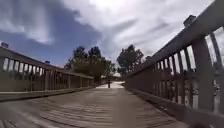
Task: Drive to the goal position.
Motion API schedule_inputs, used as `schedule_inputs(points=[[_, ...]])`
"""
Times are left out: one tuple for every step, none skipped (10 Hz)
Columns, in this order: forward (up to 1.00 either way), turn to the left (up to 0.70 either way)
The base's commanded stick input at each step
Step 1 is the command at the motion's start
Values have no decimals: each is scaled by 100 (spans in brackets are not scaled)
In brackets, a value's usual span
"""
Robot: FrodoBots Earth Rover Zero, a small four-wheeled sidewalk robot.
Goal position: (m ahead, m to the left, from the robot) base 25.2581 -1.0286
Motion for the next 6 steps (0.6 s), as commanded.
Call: schedule_inputs(points=[[85,0],[85,0],[85,0],[85,0],[85,0],[85,0]])
